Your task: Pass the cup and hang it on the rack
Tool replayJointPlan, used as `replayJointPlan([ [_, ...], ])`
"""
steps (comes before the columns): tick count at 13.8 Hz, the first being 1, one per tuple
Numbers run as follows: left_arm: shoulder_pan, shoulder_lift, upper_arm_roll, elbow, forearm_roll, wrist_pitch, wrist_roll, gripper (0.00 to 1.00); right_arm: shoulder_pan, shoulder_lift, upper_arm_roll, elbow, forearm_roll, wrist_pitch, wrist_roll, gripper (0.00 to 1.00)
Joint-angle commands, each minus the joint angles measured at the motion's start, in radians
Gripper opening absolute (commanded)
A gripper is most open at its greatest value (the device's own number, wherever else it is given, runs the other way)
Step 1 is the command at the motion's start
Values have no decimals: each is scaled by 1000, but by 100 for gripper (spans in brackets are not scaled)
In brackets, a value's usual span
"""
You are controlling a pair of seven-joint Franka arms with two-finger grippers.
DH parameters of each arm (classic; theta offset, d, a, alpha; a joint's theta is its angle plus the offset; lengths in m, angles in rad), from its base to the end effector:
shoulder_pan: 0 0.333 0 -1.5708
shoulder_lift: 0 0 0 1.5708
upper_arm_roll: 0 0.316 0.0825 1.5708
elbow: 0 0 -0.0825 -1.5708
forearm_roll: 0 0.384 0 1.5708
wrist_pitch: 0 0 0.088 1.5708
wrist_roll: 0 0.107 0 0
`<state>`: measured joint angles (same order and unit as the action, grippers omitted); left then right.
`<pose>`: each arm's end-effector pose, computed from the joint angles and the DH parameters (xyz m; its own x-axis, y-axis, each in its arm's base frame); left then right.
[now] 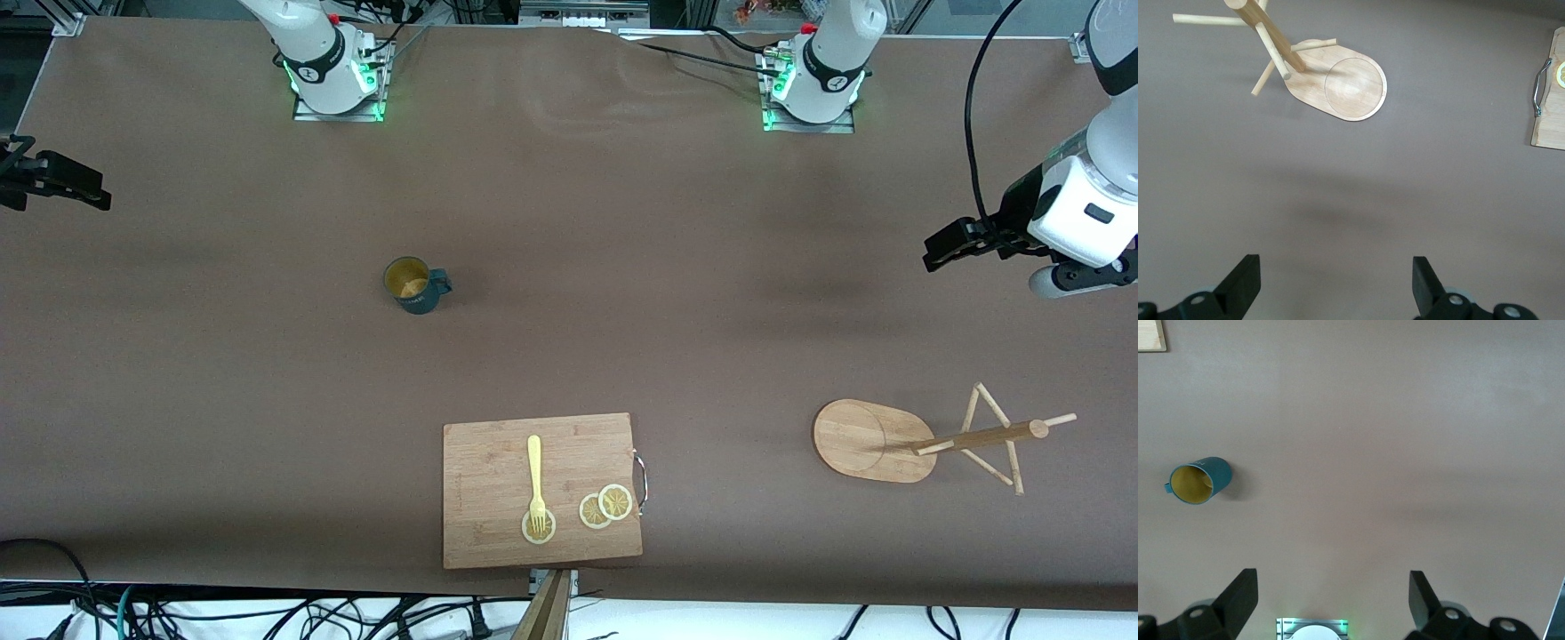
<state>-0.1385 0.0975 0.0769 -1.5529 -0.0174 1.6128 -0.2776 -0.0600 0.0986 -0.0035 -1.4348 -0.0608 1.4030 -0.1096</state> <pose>0.5847 -0.0399 0.5811 0.9759 0.2150 -0.0386 0.2151 -0.9766 -0.0007 0.5656 -0.0432 0.6188 0.9901 0.0363 -0.1356 0.0430 -0.9980 0.0465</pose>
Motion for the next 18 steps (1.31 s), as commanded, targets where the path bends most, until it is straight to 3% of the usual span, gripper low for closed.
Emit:
replayJointPlan([
  [1,7,11,1,30,-21,-5,8,100,0,-7,4,-6,-5,7,16,100],
  [18,5,14,0,28,-32,-5,8,100,-3,-5,2,-6,2,7,7,100],
])
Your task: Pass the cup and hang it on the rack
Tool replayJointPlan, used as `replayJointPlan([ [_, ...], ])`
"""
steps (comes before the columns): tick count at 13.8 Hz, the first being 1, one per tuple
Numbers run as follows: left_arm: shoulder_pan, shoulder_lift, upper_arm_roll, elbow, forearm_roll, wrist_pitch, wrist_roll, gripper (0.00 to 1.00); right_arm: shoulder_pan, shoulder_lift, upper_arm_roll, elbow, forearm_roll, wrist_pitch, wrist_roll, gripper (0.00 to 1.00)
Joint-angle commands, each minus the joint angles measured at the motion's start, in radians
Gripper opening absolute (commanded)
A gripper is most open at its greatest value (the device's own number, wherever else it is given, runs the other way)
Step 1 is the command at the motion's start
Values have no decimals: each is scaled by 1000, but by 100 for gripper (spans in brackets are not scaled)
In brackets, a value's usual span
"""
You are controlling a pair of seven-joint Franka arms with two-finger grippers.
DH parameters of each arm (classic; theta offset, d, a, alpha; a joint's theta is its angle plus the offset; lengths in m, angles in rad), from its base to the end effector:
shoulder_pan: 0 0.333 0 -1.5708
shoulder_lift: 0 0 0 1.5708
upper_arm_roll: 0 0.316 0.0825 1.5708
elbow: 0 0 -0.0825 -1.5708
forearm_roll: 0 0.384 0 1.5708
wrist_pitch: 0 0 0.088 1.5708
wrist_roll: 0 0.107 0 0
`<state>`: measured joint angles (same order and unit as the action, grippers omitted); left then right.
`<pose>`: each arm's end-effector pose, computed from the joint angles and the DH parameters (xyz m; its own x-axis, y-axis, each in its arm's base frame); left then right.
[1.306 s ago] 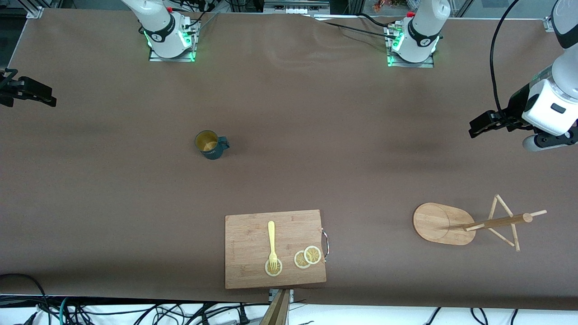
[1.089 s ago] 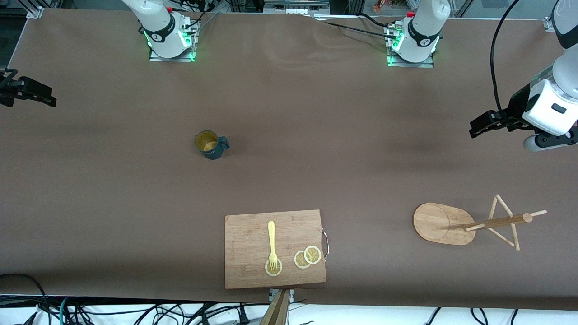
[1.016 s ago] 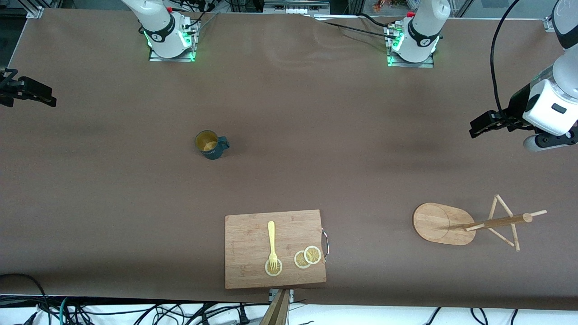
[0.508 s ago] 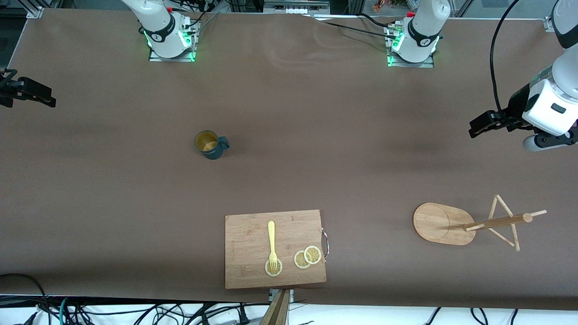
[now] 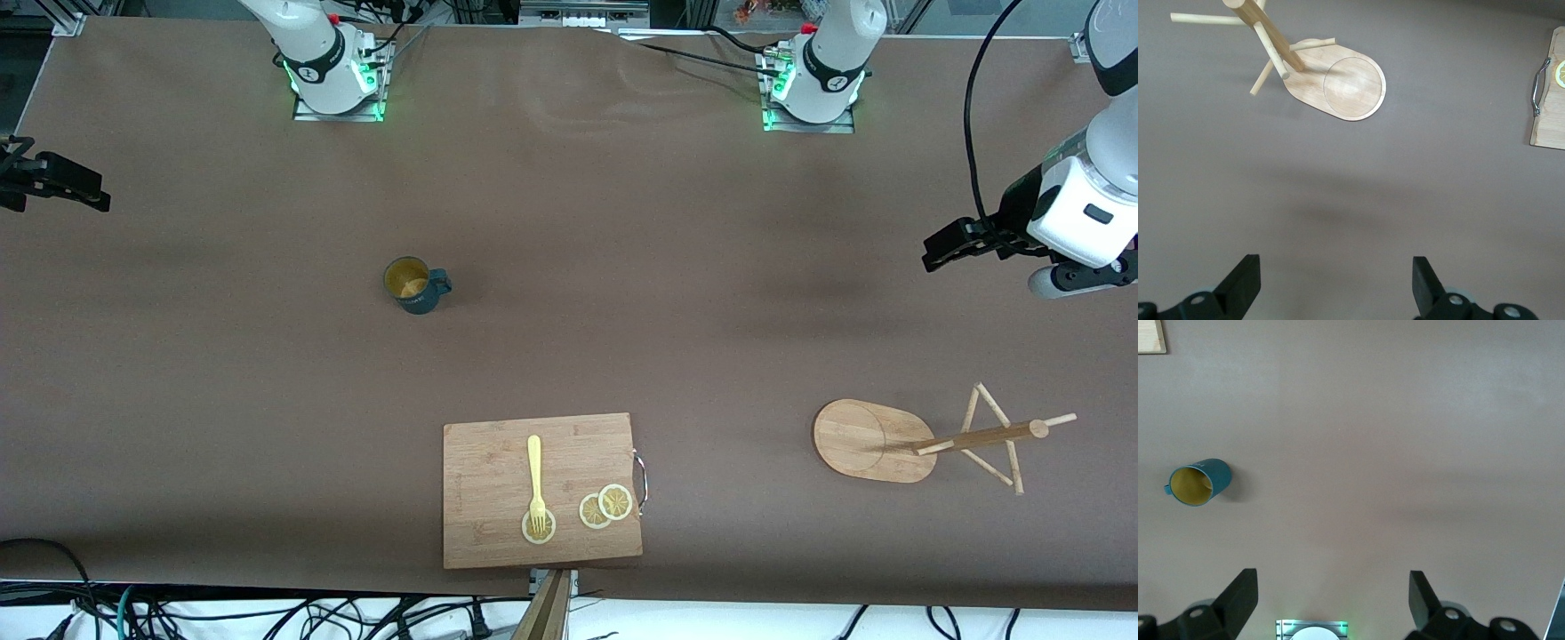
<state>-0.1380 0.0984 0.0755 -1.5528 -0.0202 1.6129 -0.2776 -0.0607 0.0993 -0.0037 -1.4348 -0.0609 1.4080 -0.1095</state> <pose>0.5849 -0.0407 0.5806 0.9760 0.2142 -0.0400 0.2145 -0.9767 0.0018 0.5663 -0.0437 0.6188 0.9907 0.0356 -0.1314 0.0421 -0.9980 0.0471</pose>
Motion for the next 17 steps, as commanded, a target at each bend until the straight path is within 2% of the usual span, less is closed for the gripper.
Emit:
replayJointPlan([
  [1,5,15,1,27,-33,-5,8,100,-2,-6,2,-6,3,2,8,100],
  [7,-5,23,-5,27,-53,-8,8,100,5,19,5,-10,4,6,7,100],
  [11,0,20,-3,30,-78,-7,9,100,27,84,5,-12,3,-3,2,100],
  [17,5,21,1,30,-73,-5,15,100,44,120,5,-27,3,-11,-18,100],
])
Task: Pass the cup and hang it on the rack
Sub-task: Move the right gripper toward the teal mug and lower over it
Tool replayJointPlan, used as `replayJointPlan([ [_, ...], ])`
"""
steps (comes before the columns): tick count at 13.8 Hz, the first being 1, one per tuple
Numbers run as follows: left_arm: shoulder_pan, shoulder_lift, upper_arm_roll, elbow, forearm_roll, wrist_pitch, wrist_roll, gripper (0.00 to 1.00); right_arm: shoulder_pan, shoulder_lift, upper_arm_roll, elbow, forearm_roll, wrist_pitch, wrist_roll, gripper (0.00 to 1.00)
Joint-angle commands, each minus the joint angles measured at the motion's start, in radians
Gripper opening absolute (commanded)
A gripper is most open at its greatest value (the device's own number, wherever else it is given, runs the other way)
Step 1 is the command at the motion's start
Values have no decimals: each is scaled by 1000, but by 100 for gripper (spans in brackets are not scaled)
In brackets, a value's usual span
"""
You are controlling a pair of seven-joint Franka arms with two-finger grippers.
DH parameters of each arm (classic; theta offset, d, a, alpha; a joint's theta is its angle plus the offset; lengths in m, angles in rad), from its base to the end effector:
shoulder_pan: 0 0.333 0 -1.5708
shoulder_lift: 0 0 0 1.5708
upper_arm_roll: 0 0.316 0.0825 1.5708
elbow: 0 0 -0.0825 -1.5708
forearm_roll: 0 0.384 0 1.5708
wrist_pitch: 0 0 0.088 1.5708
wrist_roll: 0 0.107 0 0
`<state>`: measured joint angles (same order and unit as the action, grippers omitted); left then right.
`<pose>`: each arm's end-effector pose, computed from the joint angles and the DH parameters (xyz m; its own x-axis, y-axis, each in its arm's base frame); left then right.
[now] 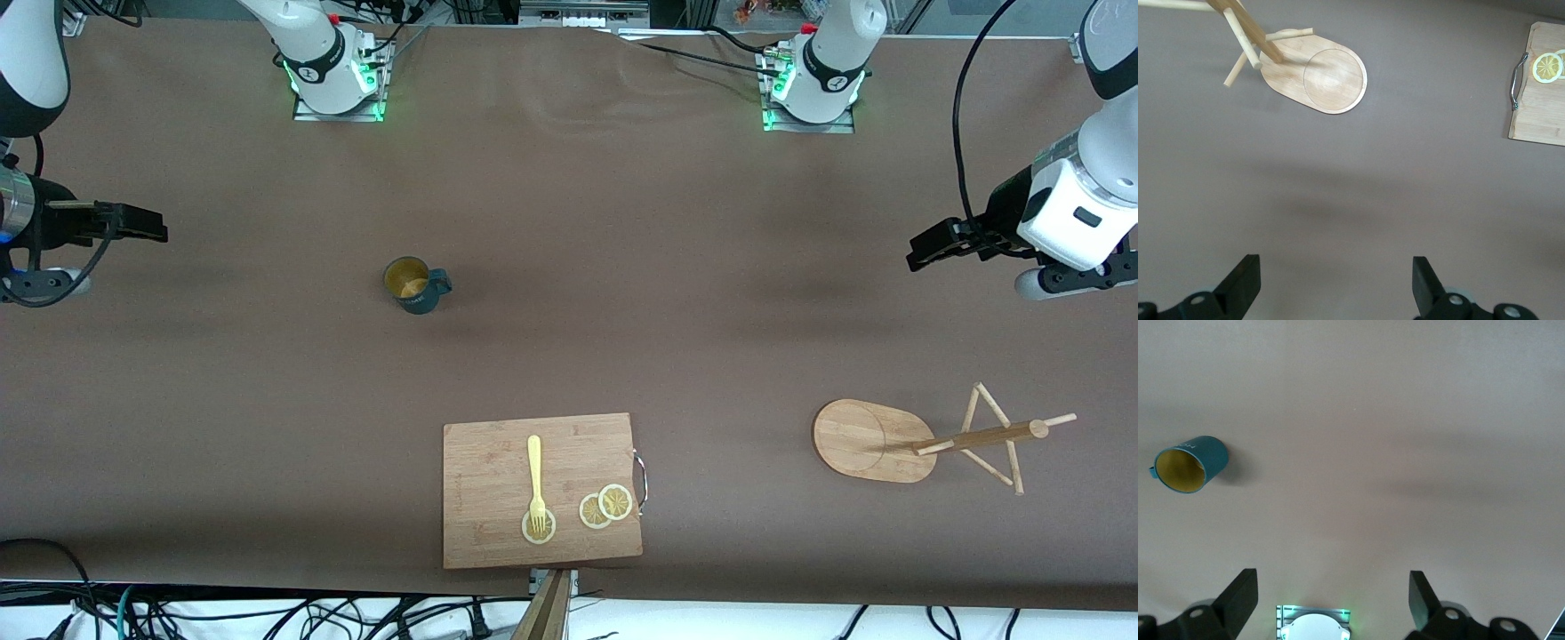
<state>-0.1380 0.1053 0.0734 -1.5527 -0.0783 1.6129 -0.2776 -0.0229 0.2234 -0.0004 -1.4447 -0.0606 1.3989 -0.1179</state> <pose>0.5861 -0.0481 0.5769 0.9748 0.2140 -0.0624 0.2175 -0.9745 0.0552 0.5967 -0.0212 0.5413 0.9589 0.0848 -0.2709 0.0961 -0.9950 0.0287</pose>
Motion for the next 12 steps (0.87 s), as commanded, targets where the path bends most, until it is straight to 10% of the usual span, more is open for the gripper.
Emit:
replayJointPlan([
  [1,8,13,5,29,-15,-5,17,100,27,14,2,-17,5,6,0,100],
  [12,8,24,3,29,-20,-5,9,100,225,182,2,-81,87,190,93,100],
])
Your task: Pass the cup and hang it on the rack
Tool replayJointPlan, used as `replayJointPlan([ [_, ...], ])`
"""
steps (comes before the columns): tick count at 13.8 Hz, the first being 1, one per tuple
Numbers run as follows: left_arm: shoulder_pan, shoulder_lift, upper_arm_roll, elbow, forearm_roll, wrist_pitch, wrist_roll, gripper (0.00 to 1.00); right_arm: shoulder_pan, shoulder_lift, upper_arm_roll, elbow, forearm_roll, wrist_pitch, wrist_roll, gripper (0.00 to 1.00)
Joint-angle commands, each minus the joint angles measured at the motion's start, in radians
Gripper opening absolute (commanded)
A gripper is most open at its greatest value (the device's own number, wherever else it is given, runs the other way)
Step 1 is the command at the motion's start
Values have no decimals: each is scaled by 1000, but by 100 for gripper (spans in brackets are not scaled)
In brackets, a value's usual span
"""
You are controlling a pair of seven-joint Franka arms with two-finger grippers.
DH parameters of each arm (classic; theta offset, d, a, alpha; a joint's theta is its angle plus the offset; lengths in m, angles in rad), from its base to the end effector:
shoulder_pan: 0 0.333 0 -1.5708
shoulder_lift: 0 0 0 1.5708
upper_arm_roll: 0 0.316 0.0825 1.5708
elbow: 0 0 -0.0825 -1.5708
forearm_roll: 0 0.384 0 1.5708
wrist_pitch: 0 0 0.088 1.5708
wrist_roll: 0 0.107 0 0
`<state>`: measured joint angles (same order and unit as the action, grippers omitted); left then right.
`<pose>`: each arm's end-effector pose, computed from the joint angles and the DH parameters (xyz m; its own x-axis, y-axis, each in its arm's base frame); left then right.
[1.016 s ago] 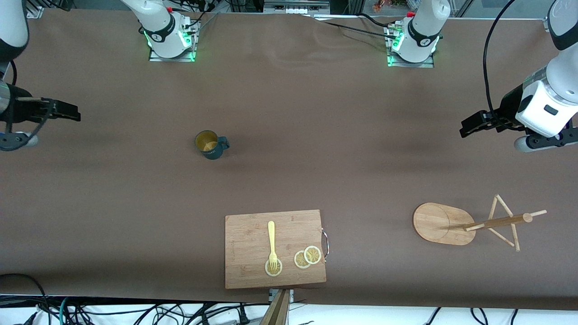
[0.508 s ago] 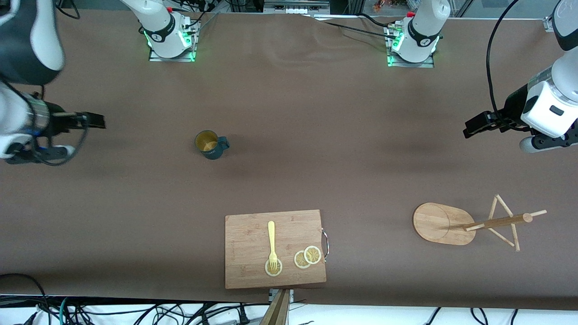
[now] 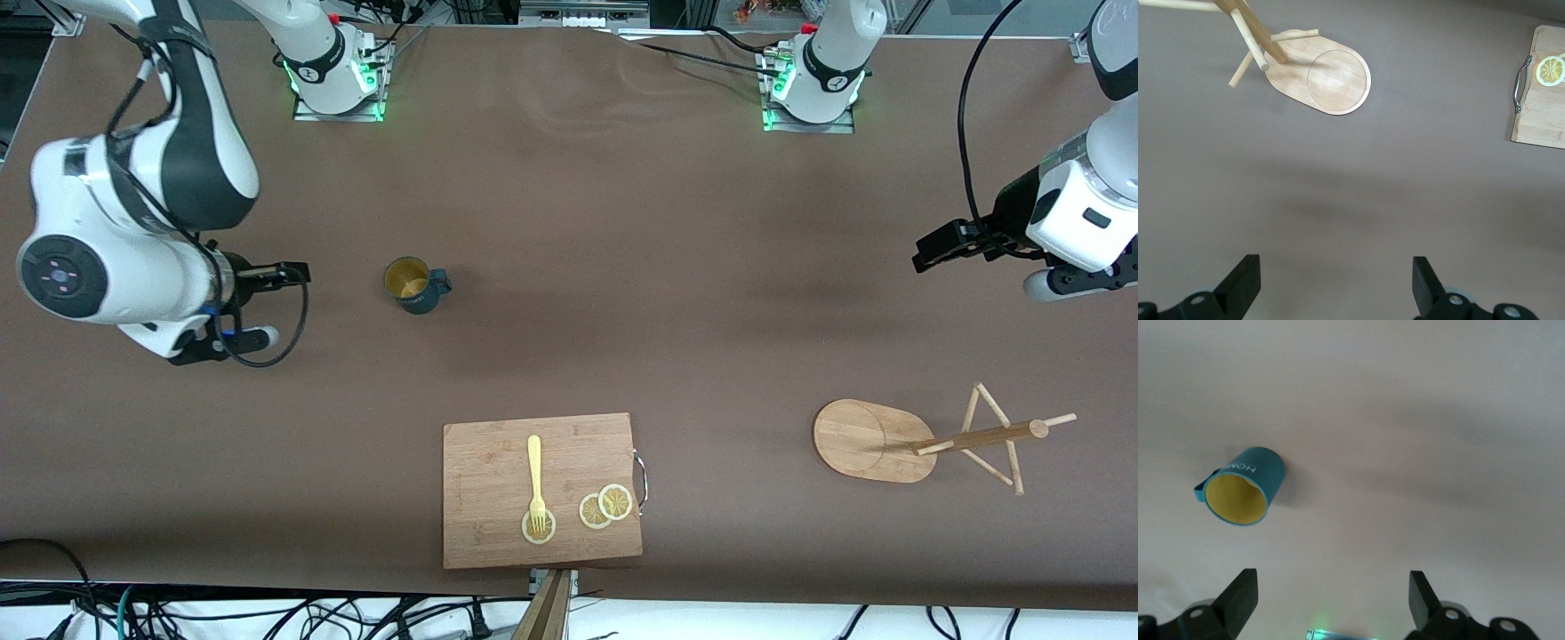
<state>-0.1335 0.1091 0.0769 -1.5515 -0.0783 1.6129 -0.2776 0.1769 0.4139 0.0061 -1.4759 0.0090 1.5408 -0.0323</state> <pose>0.5875 -0.0437 0.5752 0.9729 0.2218 -0.0647 0.2254 -0.9728 0.0539 0.6285 0.1168 0.4164 0.9177 0.2033 -0.3414 0.2084 -0.9778 -0.0220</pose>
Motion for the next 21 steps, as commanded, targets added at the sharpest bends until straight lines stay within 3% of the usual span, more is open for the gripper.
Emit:
replayJointPlan([
  [1,5,20,0,30,-20,-5,9,100,38,-9,-5,-82,17,73,12,100],
  [5,15,20,4,28,-15,-4,8,100,105,-9,-5,-184,17,168,152,100],
  [9,14,14,-8,27,112,-5,18,100,130,-9,-3,-302,19,261,193,100],
  [13,31,-17,-2,-1,118,-47,28,100,148,-10,6,-394,19,361,258,100],
  [18,52,-192,-5,-258,101,-27,74,100,148,-10,32,-467,23,461,293,100],
  [21,51,-181,-3,-272,111,-76,148,100,148,-13,34,-518,23,528,293,99],
])
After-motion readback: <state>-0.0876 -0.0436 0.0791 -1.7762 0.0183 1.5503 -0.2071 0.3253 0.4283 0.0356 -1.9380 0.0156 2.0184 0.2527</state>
